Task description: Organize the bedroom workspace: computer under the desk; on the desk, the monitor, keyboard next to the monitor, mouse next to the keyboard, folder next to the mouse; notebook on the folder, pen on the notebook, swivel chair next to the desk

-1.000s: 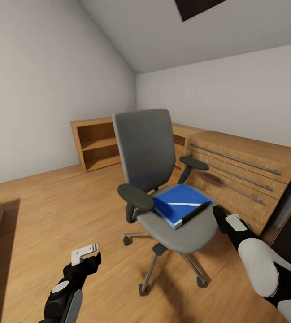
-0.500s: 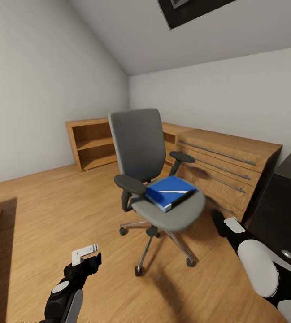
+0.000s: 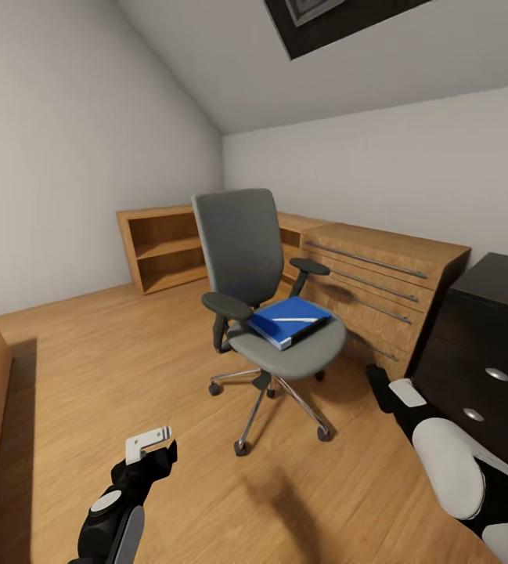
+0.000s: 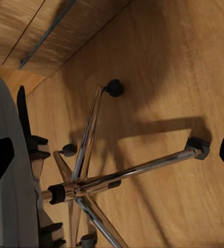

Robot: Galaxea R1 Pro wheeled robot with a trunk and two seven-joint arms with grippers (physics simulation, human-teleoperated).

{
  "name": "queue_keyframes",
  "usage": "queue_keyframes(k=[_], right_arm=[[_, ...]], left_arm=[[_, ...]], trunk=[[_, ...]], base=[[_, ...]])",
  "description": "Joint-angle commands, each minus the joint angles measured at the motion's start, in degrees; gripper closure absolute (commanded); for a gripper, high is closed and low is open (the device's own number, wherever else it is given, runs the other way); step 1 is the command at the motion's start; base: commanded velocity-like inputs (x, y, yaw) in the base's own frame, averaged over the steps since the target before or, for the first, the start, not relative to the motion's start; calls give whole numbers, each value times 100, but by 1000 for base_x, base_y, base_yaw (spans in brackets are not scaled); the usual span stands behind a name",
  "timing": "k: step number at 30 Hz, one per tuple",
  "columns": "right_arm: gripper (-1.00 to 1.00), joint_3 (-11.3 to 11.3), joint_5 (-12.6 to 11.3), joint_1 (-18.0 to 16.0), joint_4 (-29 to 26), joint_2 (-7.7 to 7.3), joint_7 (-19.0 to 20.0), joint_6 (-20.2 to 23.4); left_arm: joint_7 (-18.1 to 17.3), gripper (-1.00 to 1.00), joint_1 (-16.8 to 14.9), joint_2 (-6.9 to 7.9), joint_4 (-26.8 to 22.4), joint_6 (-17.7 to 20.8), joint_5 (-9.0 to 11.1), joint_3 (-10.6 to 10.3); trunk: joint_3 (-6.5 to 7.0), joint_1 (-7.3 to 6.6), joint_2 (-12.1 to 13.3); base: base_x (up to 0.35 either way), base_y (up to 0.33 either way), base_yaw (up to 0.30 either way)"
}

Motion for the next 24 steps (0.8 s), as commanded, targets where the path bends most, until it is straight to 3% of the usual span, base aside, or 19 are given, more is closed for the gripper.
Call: queue_keyframes(k=[1,6,9,24], right_arm=[[-100,1,-36,-1,-19,4,-31,29],[-100,2,-30,-1,-27,17,-32,58],[-100,2,-29,-1,-76,15,-32,437],[-100,23,-27,-1,-112,34,-27,861]], left_arm=[[38,-100,-3,-3,-7,20,61,2],[38,-100,-3,-3,-7,19,61,2],[38,-100,-3,-3,-7,19,61,2],[38,-100,-3,-3,-7,19,61,2]], trunk=[[-6,-2,-3],[-6,-2,-3],[-6,-2,-3],[-6,-2,-3]], base=[[-36,0,0],[-8,0,0],[0,0,0],[-297,87,0]])
